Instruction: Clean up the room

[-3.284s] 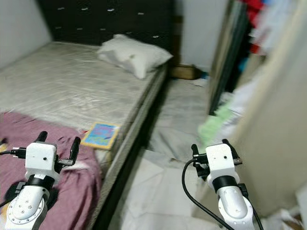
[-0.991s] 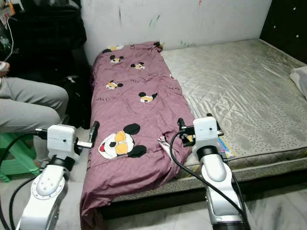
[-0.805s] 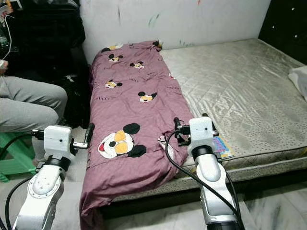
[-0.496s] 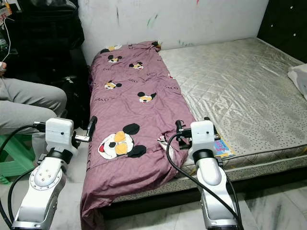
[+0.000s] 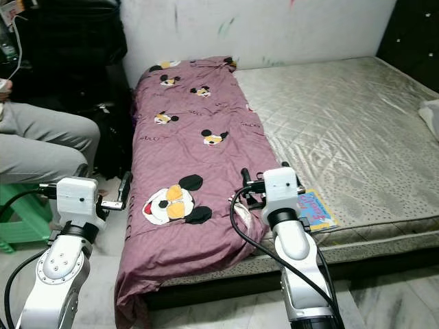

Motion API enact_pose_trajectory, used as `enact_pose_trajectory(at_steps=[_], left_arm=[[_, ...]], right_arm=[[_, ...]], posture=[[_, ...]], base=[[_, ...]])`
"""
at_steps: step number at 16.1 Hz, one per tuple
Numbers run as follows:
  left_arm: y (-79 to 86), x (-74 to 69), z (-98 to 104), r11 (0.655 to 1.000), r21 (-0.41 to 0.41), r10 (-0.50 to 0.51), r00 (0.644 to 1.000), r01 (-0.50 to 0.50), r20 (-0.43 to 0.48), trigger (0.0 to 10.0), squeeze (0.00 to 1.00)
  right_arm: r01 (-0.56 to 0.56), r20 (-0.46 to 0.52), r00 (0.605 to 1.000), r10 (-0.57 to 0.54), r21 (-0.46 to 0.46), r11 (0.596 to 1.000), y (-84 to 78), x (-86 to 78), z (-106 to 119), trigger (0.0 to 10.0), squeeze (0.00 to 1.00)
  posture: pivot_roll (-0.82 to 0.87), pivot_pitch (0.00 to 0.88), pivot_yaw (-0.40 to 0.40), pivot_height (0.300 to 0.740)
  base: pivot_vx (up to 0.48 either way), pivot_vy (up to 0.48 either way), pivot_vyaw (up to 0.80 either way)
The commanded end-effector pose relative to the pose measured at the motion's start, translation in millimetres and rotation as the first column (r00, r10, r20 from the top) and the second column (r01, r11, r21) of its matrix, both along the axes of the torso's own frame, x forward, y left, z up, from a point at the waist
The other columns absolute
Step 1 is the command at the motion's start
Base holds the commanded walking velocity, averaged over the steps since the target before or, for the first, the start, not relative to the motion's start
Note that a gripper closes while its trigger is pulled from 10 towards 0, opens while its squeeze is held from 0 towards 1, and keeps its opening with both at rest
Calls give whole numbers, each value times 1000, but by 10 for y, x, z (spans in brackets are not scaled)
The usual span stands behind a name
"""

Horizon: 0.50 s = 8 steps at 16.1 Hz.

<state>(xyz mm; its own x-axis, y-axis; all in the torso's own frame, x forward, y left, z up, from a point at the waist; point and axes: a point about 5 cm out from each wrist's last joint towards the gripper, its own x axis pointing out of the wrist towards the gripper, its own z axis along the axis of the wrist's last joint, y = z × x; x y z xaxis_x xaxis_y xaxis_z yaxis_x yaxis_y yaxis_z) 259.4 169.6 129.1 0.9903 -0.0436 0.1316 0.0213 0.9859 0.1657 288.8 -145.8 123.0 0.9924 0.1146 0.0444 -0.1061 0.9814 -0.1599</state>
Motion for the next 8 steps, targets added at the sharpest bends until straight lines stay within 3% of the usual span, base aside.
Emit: enact_pose_trajectory(at_steps=[1,3,8], left_arm=[[25,-4,43,1000,7,14,1000,-14,9,10000,0],[20,-6,57,1000,5,3,1000,-3,12,10000,0],[10,-8,68,1000,10,-10,1000,10,7,10000,0]], right_arm=[[-15,2,1000,15,10,1000,39,27,20,10000,0],[-14,1,1000,14,12,1000,41,22,17,10000,0],[-8,-3,1000,8,17,1000,44,19,2,10000,0]], posture=[[-84,0,30,740],[-83,0,34,740],[-79,0,39,740]], base=[[0,0,0],[122,0,0],[316,0,0]])
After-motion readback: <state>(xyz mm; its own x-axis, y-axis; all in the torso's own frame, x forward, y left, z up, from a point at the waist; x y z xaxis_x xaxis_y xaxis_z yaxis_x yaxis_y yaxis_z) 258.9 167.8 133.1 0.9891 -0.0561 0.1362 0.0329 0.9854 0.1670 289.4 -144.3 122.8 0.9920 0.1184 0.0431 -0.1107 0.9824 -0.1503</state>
